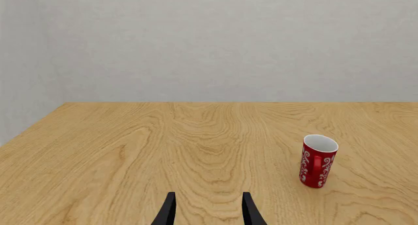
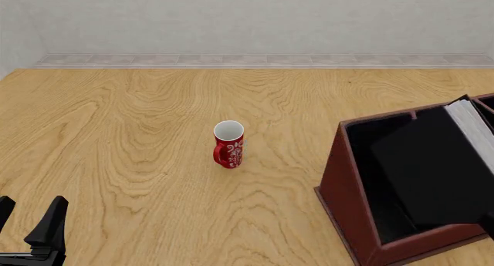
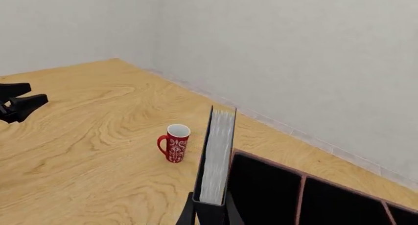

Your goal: Pick up the book and place it in the left compartment of the caddy.

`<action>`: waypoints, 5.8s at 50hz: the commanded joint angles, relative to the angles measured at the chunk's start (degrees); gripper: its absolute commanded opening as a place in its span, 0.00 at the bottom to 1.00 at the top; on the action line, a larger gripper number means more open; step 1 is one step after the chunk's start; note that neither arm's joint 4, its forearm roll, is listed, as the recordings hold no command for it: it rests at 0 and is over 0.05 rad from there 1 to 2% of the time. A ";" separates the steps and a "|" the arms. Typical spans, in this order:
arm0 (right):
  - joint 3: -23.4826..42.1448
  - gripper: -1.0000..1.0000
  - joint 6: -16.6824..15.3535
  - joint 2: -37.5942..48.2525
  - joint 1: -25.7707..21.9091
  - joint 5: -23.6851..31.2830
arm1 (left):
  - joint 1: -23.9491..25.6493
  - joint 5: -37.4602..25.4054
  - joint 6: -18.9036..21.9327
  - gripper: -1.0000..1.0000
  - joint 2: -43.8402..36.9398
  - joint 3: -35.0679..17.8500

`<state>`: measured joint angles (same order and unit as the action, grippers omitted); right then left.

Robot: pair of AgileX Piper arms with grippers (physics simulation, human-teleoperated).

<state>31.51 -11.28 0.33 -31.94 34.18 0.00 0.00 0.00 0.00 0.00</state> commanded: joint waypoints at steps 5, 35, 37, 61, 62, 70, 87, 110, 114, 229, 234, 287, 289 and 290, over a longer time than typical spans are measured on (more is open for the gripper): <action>0.52 0.00 2.63 -0.28 2.35 0.60 | 0.00 0.00 0.00 1.00 0.00 0.00; 2.03 0.00 5.33 -0.32 6.50 4.98 | 0.00 0.00 0.00 1.00 0.00 0.00; 2.11 0.00 5.45 -0.32 6.56 5.10 | 0.00 0.00 0.00 1.00 0.00 0.00; -1.64 0.00 5.98 -0.32 7.32 4.87 | 0.00 0.00 0.00 1.00 0.00 0.00; -1.78 0.00 5.94 -0.32 7.41 4.67 | 0.00 0.00 0.00 1.00 0.00 0.00; -3.35 0.00 6.06 -0.30 7.33 3.95 | 0.00 0.00 0.00 1.00 0.00 0.00; -4.89 0.00 6.10 -0.30 8.94 3.13 | 0.00 0.00 0.00 1.00 0.00 0.00; -7.02 0.00 7.08 -0.32 10.81 2.55 | 0.00 0.00 0.00 1.00 0.00 0.00; -7.58 0.00 7.05 -0.32 11.10 2.24 | 0.00 0.00 0.00 1.00 0.00 0.00; -17.06 0.00 6.03 9.62 14.33 -17.42 | 0.00 0.00 0.00 1.00 0.00 0.00; -17.66 0.00 6.18 10.42 14.32 -18.62 | 0.00 0.00 0.00 1.00 0.00 0.00; -22.74 0.00 7.06 12.13 16.42 -23.11 | 0.00 0.00 0.00 1.00 0.00 0.00; -22.91 0.00 7.14 12.19 16.44 -23.24 | 0.00 0.00 0.00 1.00 0.00 0.00; -23.02 0.00 7.10 12.23 16.46 -23.36 | 0.00 0.00 0.00 1.00 0.00 0.00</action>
<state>8.96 -5.65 12.69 -15.82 11.88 0.00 0.00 0.00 0.00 0.00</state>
